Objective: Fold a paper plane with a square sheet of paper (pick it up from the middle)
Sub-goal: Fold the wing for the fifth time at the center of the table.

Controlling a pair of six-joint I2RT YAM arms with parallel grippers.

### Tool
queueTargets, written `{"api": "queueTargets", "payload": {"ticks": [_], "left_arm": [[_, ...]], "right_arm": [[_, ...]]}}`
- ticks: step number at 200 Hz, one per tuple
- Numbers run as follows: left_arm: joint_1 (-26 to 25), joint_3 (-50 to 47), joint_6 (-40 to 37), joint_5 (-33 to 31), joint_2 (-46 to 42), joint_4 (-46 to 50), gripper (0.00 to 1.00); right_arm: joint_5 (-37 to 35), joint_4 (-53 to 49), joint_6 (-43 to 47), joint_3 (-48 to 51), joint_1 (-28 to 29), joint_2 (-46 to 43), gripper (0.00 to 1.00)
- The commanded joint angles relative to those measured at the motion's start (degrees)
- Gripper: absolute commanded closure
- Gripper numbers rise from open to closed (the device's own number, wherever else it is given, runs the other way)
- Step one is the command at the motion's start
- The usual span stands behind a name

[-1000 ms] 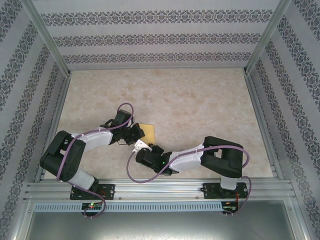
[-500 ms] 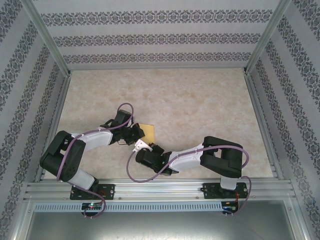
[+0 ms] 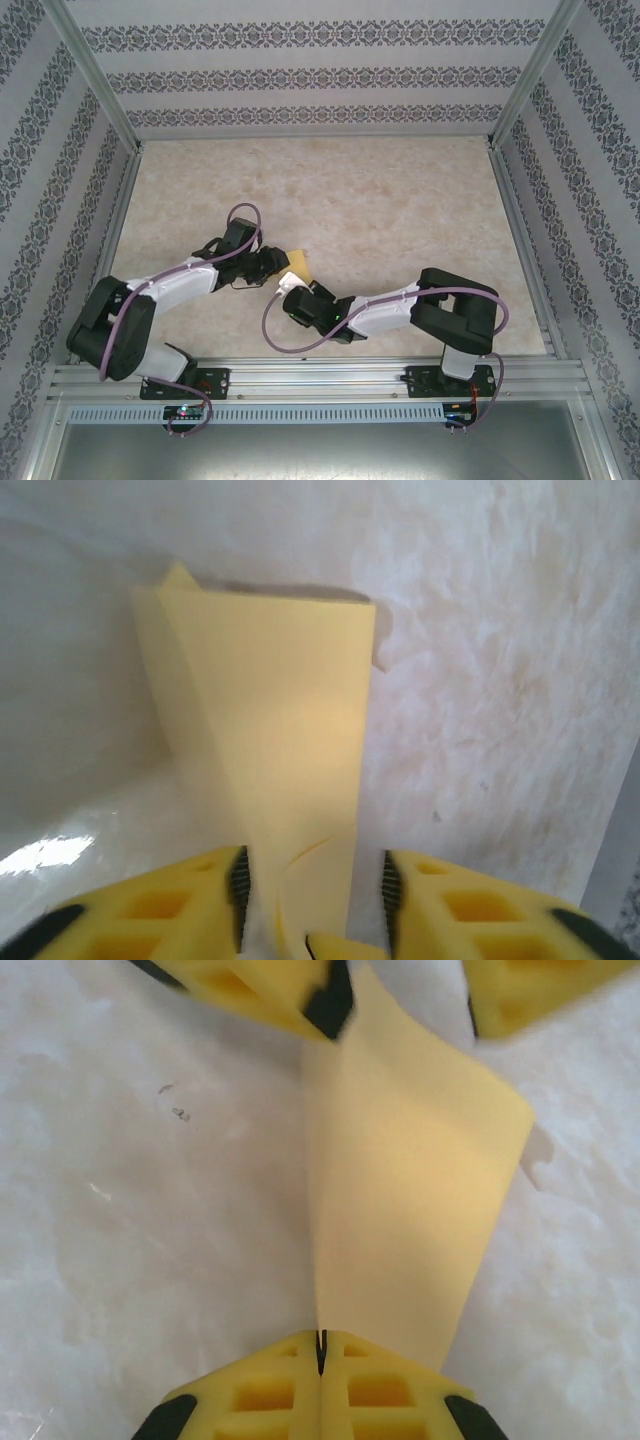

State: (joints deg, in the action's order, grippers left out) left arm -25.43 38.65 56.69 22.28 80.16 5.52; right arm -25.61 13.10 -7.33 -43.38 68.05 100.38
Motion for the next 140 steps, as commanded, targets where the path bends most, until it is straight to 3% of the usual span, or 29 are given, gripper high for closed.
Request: {"api": "queueTargets", "payload": {"ticks": [1,29,73,88,108,140], "left_arm": [[-0.1,1.2,-1.1,-7.1,-4.1,8.1,0.48],[0.0,0.7,-1.0,-11.8,-9.0,12.2,0.37],[0.2,-0.3,-1.0,-13.1,-12.1,12.8,0.36],[0.2,-0.8,-2.0,-11.0,-11.9,10.0,0.35],[0.2,-0.2,-1.6,-8.7,-9.9,8.6,0.25],[0.2,1.6,0.2,-3.0,-2.6,5.8,0.24]], "right_arm": [[10.9,4.3,-3.5,2.4,-2.4,-2.8,1.0],[21.0,8.9,-7.3,4.9,-6.2,-3.7,1.0],[29.9,12.8,-12.3,7.0,-10.7,-4.2,1.0],[33.0,14.4,-13.5,7.8,-12.1,-4.7,1.0],[33.0,16.4,-13.4,9.0,-12.3,-5.1,1.0],[32.7,18.2,-12.4,10.0,-12.3,-4.9,1.0]]}}
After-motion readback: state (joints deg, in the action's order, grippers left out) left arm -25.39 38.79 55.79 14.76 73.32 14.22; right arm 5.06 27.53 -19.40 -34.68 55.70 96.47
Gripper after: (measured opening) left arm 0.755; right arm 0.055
